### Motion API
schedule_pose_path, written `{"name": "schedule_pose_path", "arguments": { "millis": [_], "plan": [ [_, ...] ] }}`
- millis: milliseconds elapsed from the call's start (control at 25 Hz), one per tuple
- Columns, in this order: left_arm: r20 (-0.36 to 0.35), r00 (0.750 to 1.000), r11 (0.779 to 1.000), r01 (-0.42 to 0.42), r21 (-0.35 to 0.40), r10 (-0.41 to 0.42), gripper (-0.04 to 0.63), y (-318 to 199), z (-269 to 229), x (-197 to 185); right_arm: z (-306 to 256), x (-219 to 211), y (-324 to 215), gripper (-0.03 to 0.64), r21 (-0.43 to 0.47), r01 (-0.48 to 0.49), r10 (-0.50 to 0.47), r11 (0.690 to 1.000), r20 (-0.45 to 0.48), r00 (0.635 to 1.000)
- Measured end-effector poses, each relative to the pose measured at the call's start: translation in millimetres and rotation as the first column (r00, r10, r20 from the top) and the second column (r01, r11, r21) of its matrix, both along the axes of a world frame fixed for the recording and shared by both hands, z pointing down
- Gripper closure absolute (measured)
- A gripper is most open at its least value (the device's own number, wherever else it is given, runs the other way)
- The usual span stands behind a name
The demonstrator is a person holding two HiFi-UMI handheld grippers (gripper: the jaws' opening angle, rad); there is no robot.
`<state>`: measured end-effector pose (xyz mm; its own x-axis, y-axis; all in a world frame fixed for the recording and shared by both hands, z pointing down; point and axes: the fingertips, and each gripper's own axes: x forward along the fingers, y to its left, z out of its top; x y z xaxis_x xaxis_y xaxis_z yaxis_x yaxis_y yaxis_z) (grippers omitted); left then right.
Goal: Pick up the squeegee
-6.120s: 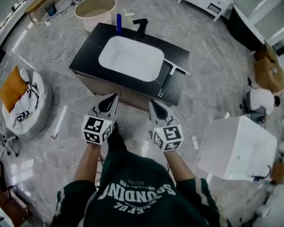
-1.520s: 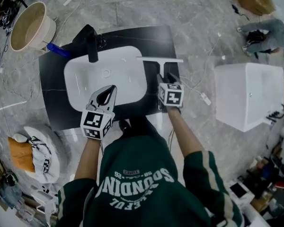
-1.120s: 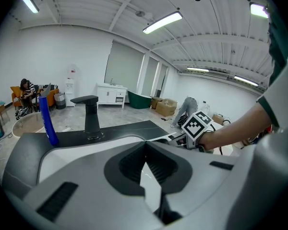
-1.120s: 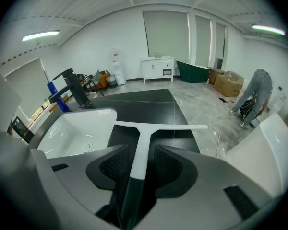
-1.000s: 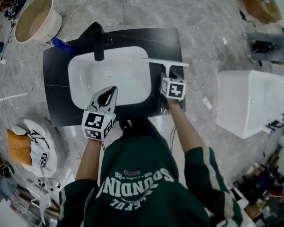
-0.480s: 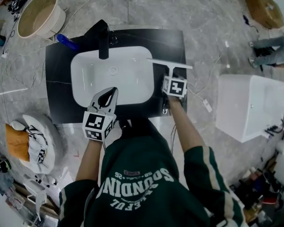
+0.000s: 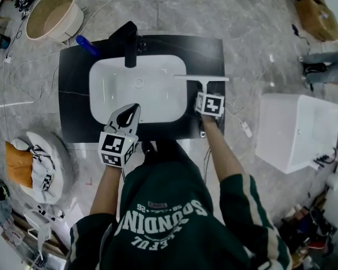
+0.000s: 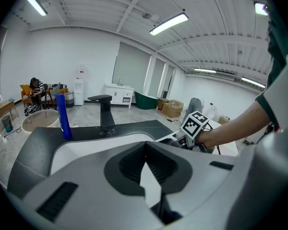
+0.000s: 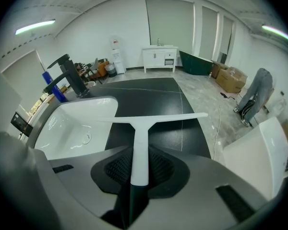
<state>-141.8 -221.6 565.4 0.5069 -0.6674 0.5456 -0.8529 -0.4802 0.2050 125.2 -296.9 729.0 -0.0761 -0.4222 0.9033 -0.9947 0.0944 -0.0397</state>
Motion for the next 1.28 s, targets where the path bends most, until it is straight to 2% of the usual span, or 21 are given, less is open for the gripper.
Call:
{"name": "schedule_pose_path", "arguments": {
  "millis": [80, 240, 360, 560, 760, 880, 1000, 1160, 1280],
  "plan": [
    [-0.001, 1.0, 1.0, 0.0, 0.005, 0.0, 0.594, 2.2, -1.8, -1.5, -0.9, 0.0, 2.6, 0.543, 0.006, 0.017, -0.017, 1.0, -0.016, 1.0],
    [-0.001, 1.0, 1.0, -0.002, 0.013, 0.002, 0.594, 7.0, -4.6, -2.4, -6.1, -26.6, 16.8, 0.543, -0.028, 0.039, -0.037, 0.999, 0.073, 0.997],
    [-0.002, 1.0, 1.0, -0.004, 0.019, 0.004, 0.594, 11.2, -7.9, -3.1, -11.3, -27.3, 20.8, 0.545, -0.02, 0.069, -0.069, 0.997, 0.04, 0.997],
    [0.001, 1.0, 0.999, -0.003, 0.032, 0.003, 0.594, 20.3, -12.7, -9.5, -21.3, -38.4, 29.1, 0.545, 0.001, 0.092, -0.092, 0.996, 0.042, 0.995],
    [0.006, 1.0, 0.999, 0.007, 0.05, -0.008, 0.594, 30.5, -18.6, -18.2, -31.2, -38.9, 31.1, 0.545, 0.06, 0.133, -0.133, 0.989, -0.005, 0.991],
    [0.012, 1.0, 0.998, 0.017, 0.06, -0.018, 0.594, 36.8, -22.2, -25.3, -39.5, -58.2, 43.6, 0.545, 0.056, 0.155, -0.158, 0.986, 0.042, 0.987],
    [0.013, 0.999, 0.997, 0.03, 0.077, -0.031, 0.594, 42.6, -27.5, -32.7, -48.1, -64.4, 52.6, 0.545, 0.071, 0.18, -0.182, 0.981, 0.028, 0.983],
    [0.013, 0.999, 0.994, 0.049, 0.097, -0.05, 0.594, 49.0, -33.9, -40.9, -61.8, -64.7, 52.3, 0.545, 0.155, 0.216, -0.217, 0.964, -0.013, 0.976],
    [0.017, 0.998, 0.992, 0.057, 0.115, -0.059, 0.594, 52.8, -38.6, -48.3, -74.7, -74.1, 59.6, 0.545, 0.186, 0.234, -0.237, 0.954, -0.011, 0.972]
  ]
}}
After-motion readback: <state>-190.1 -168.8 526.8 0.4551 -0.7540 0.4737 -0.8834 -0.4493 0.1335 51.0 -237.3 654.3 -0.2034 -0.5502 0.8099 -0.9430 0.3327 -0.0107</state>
